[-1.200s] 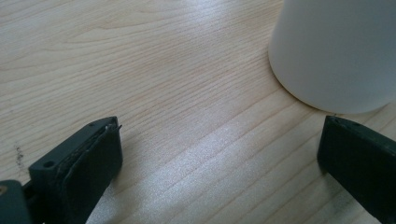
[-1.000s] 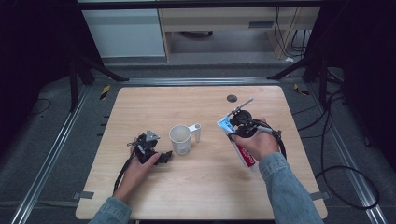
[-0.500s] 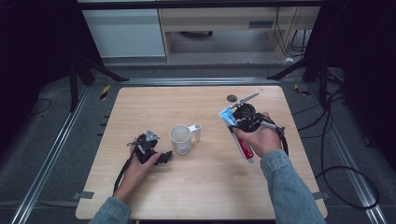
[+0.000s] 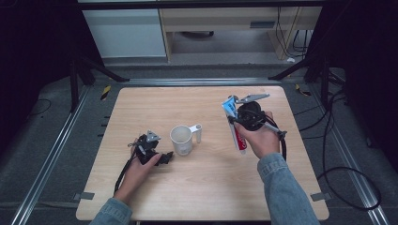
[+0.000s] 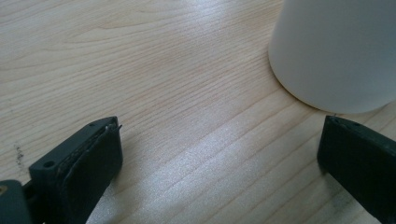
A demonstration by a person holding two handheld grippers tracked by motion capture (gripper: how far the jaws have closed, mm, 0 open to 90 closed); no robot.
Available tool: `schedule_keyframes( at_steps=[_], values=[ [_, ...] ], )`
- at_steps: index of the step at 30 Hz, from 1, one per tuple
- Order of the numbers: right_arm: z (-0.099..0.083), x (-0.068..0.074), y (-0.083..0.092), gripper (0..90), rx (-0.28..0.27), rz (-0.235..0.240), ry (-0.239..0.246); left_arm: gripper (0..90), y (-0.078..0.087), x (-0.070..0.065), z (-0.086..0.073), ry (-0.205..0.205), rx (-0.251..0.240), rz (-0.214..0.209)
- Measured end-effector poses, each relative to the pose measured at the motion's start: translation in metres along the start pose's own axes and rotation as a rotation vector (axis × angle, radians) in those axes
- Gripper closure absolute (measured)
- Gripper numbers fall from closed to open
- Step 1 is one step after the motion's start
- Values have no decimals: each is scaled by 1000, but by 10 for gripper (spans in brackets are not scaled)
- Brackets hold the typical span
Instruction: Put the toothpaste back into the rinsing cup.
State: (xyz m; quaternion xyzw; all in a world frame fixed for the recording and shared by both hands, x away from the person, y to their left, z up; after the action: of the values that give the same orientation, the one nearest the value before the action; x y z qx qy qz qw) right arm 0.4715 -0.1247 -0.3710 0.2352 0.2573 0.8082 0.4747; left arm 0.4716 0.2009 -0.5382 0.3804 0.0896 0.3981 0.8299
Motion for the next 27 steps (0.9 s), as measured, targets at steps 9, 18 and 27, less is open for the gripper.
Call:
schedule_keyframes(
  at_steps=[9,18,27],
  values=[
    [-2,4,-4,734,-118,-2,-39,0,0,0,0,-1,1,0],
    [0,7,-8,734,-134,2,-50,0,0,0,0,-1,1,0],
    [9,15,-8,734,-217,-5,-56,0,0,0,0,-1,1,0]
  ],
)
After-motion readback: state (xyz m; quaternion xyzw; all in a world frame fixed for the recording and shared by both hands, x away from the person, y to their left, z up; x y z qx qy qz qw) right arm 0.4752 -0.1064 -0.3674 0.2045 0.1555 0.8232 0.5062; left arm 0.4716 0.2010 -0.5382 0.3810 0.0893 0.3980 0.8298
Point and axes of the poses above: each handheld gripper's, and its own axes: y roughly backward along the jaws, z roughly out of its top, x roughly to its left, the point moved 4 cm from there along -y, roughly forward along the jaws, and after that the axes turned 11 degrees about -y, right-handed, at the moved point
